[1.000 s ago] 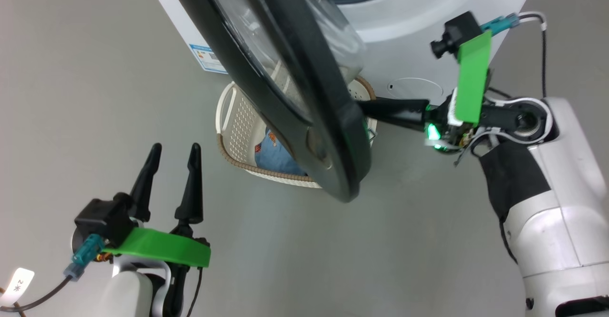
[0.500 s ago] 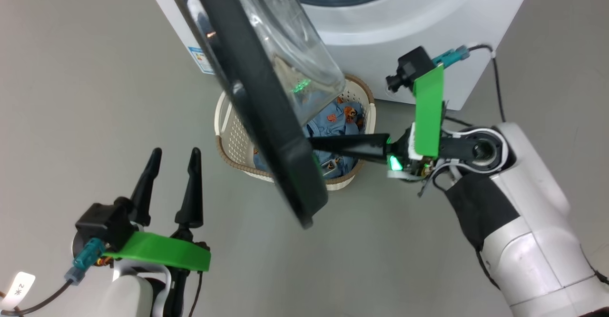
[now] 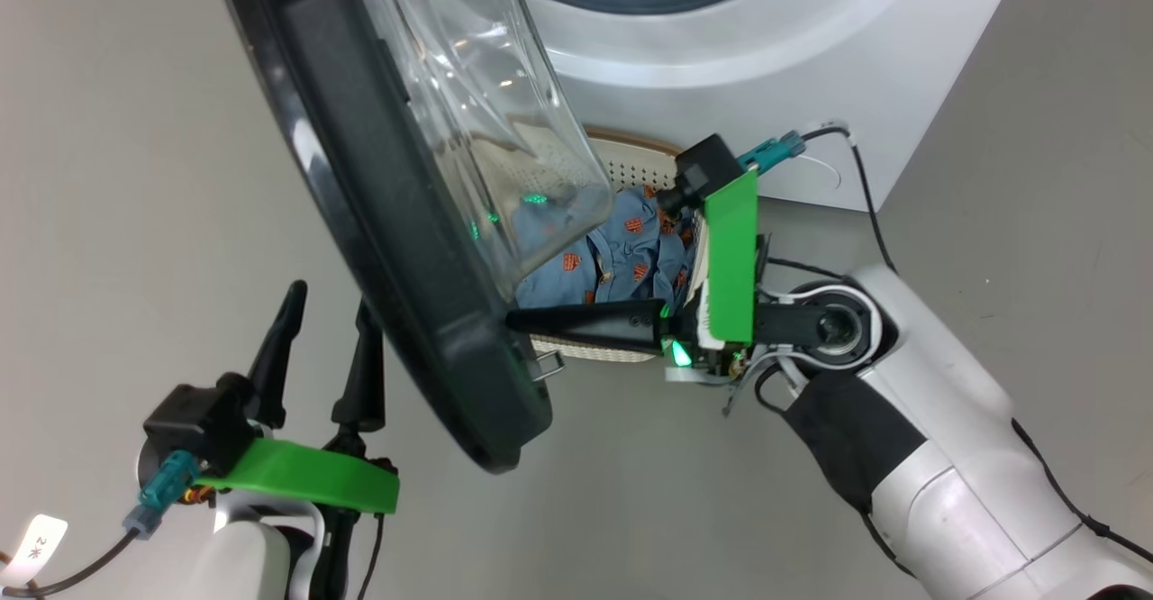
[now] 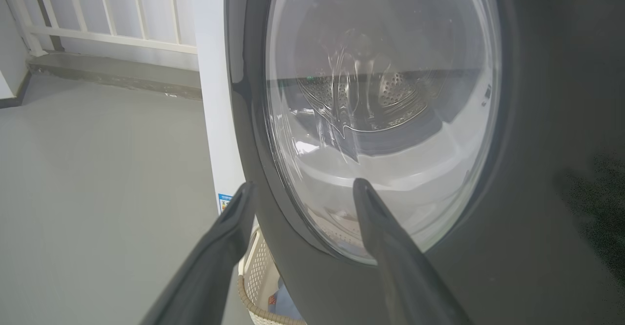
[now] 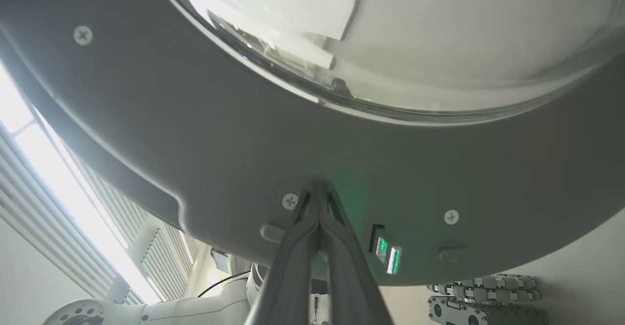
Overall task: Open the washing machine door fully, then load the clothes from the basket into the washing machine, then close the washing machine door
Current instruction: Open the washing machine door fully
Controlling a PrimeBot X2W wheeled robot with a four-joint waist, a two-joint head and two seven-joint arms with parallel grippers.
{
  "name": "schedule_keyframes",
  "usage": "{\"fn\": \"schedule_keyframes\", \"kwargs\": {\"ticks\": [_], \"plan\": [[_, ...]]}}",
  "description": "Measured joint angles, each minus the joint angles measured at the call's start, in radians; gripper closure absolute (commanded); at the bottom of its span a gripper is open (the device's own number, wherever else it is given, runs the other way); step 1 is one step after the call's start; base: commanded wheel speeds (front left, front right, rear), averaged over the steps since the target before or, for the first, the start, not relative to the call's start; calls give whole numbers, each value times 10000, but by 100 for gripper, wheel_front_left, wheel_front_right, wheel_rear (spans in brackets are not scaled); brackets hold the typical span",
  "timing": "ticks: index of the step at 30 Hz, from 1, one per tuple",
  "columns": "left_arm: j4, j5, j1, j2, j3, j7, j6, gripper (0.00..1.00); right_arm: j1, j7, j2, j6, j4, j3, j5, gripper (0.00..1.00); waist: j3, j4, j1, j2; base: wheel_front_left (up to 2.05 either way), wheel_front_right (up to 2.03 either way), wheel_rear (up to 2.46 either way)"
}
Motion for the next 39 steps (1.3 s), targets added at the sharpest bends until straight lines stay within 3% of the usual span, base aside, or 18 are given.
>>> {"fn": "schedule_keyframes", "kwargs": {"ticks": [5,10,16,30,36,37,38,39], "plan": [[17,0,0,0,4,0,0,0,-13,-535,0,0,176,780,581,100,-36,47,0,0,0,0,0],[25,0,3,0,23,0,0,0,-22,-895,-36,0,282,941,709,100,-111,27,0,0,0,0,0],[46,48,174,0,205,0,0,0,118,-1499,-575,0,82,685,1126,100,-316,-148,0,0,0,0,0],[104,290,694,148,746,2,0,0,2155,-3032,-1894,0,-1037,21,1973,100,-979,-916,0,0,0,0,0],[115,441,881,238,872,2,0,0,2856,-3981,-2132,0,-1636,-412,2266,100,-1281,-1180,0,0,0,0,0],[115,441,891,245,918,0,0,0,2934,-4220,-2192,0,-1720,-466,2238,85,-1323,-1221,0,0,0,0,0],[111,441,932,251,972,2,0,0,3010,-4567,-2251,0,-1820,-550,2080,53,-1366,-1259,0,0,0,0,0],[115,441,1007,253,1020,2,0,0,3057,-5003,-2303,0,-1841,-650,1806,0,-1412,-1295,0,0,0,0,0]]}}
